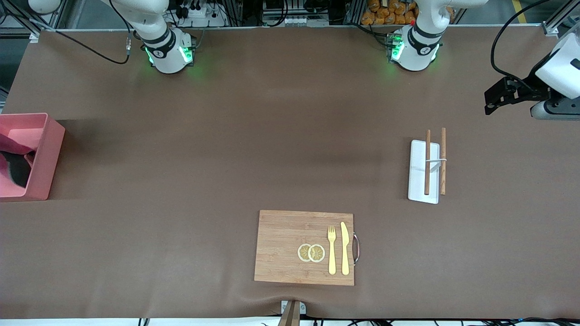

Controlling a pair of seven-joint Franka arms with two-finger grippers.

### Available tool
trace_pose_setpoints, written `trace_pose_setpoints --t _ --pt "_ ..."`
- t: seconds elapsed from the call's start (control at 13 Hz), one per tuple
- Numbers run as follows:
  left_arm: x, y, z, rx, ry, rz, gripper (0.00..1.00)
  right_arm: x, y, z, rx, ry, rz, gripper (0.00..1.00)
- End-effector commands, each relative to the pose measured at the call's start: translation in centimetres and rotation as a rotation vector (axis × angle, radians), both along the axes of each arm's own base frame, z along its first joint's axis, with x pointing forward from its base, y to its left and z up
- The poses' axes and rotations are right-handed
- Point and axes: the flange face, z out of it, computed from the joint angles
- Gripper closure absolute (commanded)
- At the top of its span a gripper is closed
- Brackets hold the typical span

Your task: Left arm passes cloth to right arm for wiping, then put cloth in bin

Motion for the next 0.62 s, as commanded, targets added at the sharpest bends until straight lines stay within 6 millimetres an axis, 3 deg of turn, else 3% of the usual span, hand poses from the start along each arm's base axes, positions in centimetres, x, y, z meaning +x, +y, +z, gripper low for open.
trace_pose_setpoints --t 0.0,0.15,0.39,0.54 --pt "0.1 -0.1 0.3 -0.018 -0.009 0.016 0.00 0.5 -0.7 0.2 0.018 -0.023 0.033 0.00" --pt "0.0 -0.2 0.3 -0.020 -0.009 0.014 0.00 1.1 0.4 1.8 0.048 -0.015 0.042 0.00" --pt "0.0 -0.3 0.3 -0.020 -0.009 0.012 0.00 2.8 1.4 6.3 0.090 0.030 0.052 0.00" --pt "0.0 -0.2 0.3 -0.020 -0.009 0.014 0.00 4.3 4.6 9.0 0.080 0.110 0.004 0.00"
